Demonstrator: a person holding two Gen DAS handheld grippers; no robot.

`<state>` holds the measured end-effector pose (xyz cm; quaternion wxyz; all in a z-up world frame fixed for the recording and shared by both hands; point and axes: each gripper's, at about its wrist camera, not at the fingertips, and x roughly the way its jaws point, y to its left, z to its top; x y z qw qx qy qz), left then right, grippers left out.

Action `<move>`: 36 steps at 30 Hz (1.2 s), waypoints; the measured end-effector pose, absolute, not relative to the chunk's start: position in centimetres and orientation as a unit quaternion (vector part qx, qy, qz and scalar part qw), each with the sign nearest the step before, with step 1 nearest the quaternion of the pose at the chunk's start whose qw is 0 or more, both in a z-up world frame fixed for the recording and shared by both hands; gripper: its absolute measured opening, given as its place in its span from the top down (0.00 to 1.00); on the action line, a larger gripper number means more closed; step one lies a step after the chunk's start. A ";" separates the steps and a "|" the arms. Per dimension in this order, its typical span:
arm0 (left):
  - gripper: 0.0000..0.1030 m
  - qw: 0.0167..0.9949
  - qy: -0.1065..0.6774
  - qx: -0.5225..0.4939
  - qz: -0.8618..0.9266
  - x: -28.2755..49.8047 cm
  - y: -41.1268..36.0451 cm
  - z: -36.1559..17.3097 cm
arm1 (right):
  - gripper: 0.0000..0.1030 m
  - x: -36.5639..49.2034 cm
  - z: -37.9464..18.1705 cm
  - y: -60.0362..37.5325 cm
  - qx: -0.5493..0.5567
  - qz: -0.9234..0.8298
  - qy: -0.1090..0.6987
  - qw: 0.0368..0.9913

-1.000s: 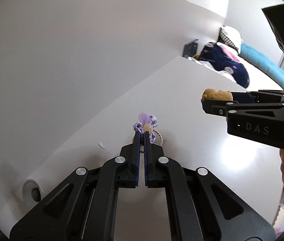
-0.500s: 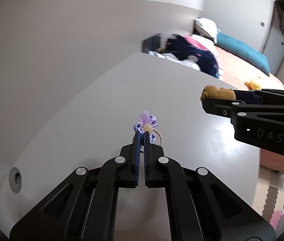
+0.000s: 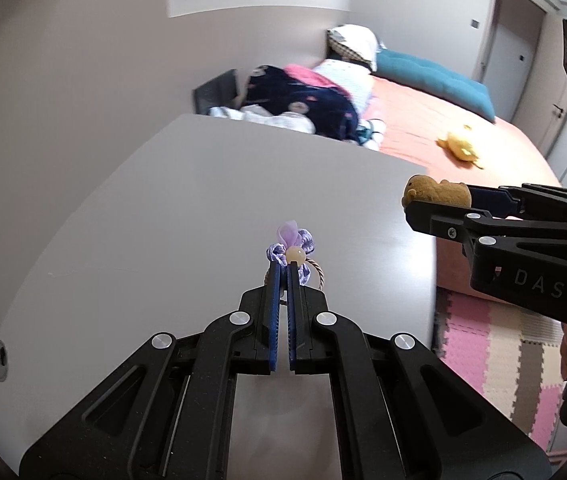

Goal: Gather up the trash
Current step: 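Carry the clip in the left tool and yellow item in the right tool to the bin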

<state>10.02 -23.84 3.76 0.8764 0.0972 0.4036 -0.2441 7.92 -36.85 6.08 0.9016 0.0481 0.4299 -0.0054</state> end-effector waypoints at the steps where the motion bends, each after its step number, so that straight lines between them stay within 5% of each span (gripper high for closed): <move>1: 0.98 0.875 0.403 0.099 -0.250 9.5 -24.4 3.9 | 0.57 7.5 6.1 -37.4 0.051 -0.009 0.429 0.902; 36: 0.98 0.777 0.437 0.193 -0.410 -0.3 -43.4 -1.0 | 0.57 -6.7 2.5 -57.1 0.142 -0.183 0.438 0.869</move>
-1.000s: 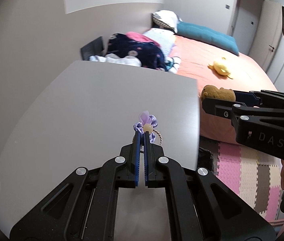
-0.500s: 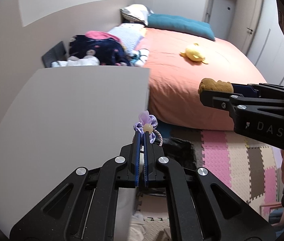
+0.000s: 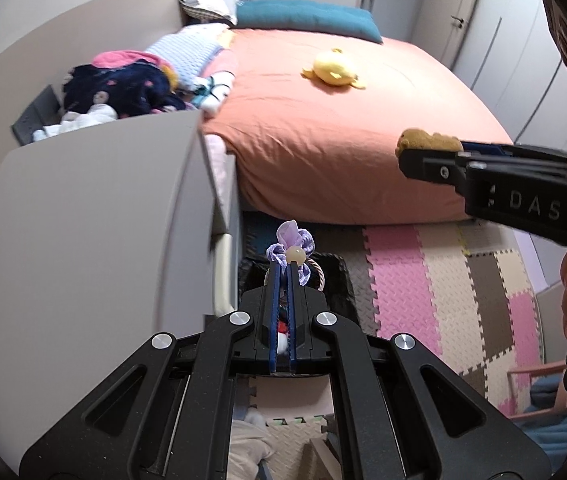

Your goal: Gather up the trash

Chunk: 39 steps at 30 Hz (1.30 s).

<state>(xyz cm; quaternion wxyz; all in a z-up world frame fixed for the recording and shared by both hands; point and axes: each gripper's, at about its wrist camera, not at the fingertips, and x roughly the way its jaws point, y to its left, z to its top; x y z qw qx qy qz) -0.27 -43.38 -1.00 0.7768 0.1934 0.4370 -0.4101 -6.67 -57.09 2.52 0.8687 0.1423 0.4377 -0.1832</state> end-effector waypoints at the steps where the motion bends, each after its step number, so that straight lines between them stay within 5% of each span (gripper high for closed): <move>1: 0.98 0.772 0.442 0.197 -0.413 -0.4 -43.8 -1.4 | 0.57 -6.7 2.3 -57.6 0.145 -0.187 0.440 0.866; 6: 0.90 0.750 0.462 0.205 -0.428 -0.7 -45.6 -2.9 | 0.51 -6.7 1.2 -59.6 0.155 -0.199 0.454 0.855; 7: 0.83 0.747 0.465 0.203 -0.429 -0.6 -45.8 -3.0 | 0.29 -6.7 1.1 -60.0 0.162 -0.202 0.452 0.853; 8: 0.47 0.747 0.469 0.203 -0.426 -0.5 -45.9 -3.1 | 0.04 -6.7 1.1 -60.5 0.172 -0.205 0.448 0.853; 9: 0.03 0.751 0.472 0.202 -0.416 -0.4 -45.9 -3.1 | 0.02 -6.8 1.1 -60.9 0.179 -0.209 0.443 0.853; 39: 0.06 0.790 0.453 0.180 -0.371 1.4 -44.1 -1.9 | 0.02 -7.0 1.0 -61.5 0.177 -0.233 0.443 0.847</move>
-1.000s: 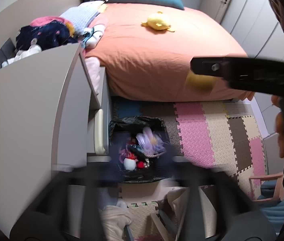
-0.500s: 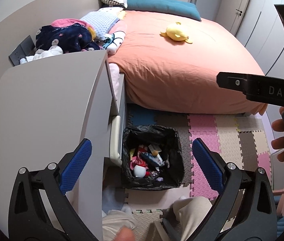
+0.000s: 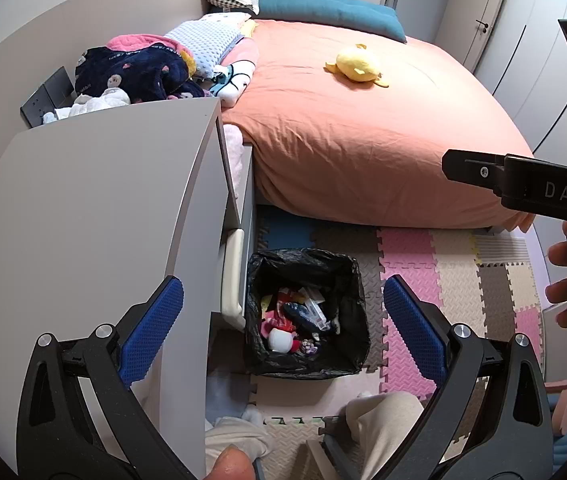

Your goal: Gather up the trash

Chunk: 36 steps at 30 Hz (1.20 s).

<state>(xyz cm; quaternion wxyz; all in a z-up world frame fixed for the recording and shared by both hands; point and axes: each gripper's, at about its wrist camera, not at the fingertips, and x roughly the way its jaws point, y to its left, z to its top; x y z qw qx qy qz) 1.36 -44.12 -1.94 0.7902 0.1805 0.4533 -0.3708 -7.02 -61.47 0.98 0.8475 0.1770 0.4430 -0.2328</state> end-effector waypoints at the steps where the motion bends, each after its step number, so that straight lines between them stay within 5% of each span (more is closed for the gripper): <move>1: 0.06 0.790 0.453 0.181 -0.371 1.3 -44.1 -1.9 | 0.02 -7.1 1.0 -61.4 0.177 -0.233 0.443 0.848; 36: 0.06 0.796 0.445 0.187 -0.366 1.3 -43.5 -1.7 | 0.02 -6.9 1.7 -61.0 0.170 -0.231 0.440 0.851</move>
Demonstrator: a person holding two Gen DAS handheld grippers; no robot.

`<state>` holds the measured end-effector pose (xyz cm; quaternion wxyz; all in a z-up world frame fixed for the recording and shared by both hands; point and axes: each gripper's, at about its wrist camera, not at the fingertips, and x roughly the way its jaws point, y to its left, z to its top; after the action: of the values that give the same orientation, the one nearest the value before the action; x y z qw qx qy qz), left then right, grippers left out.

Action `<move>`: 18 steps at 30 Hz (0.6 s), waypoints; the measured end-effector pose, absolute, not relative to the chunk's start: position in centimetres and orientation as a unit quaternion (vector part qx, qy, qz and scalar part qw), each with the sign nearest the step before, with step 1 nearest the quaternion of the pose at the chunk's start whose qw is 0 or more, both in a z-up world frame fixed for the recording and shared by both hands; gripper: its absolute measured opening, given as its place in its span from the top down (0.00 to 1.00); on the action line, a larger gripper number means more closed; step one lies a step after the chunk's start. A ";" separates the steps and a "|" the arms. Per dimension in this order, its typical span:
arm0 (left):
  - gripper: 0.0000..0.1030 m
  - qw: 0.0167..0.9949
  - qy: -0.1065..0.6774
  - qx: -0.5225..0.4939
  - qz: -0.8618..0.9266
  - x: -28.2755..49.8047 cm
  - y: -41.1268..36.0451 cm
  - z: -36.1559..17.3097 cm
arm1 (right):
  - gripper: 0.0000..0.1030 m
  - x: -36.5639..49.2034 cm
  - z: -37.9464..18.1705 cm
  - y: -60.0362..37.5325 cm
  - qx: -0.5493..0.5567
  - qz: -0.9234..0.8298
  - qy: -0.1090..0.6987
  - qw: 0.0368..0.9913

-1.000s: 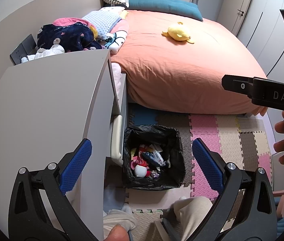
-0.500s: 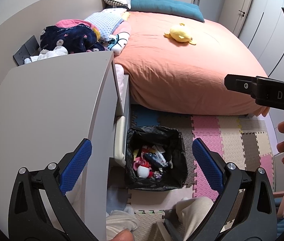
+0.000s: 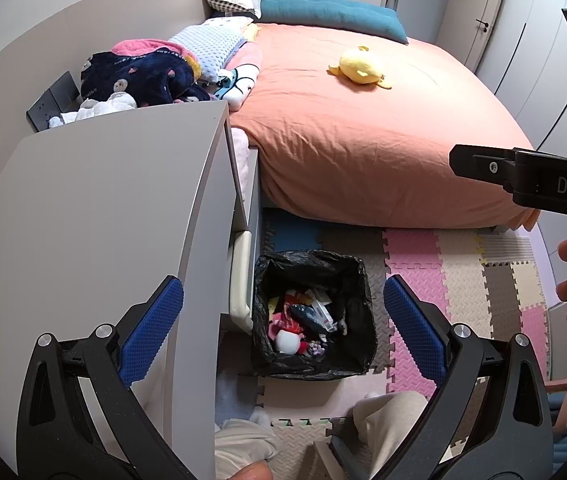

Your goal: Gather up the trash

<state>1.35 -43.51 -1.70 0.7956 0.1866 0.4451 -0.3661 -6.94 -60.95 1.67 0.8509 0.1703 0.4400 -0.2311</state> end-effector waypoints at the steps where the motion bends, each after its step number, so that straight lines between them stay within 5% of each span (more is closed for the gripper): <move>1: 0.06 0.796 0.445 0.186 -0.366 1.3 -43.5 -1.7 | 0.02 -6.9 1.7 -60.9 0.170 -0.231 0.440 0.851; 18: 0.06 0.797 0.447 0.189 -0.360 1.1 -43.5 -2.0 | 0.02 -6.9 1.8 -60.9 0.170 -0.232 0.441 0.850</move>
<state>1.14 -43.49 -1.96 0.7970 0.1893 0.4465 -0.3600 -6.86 -60.95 1.80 0.8503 0.1704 0.4407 -0.2317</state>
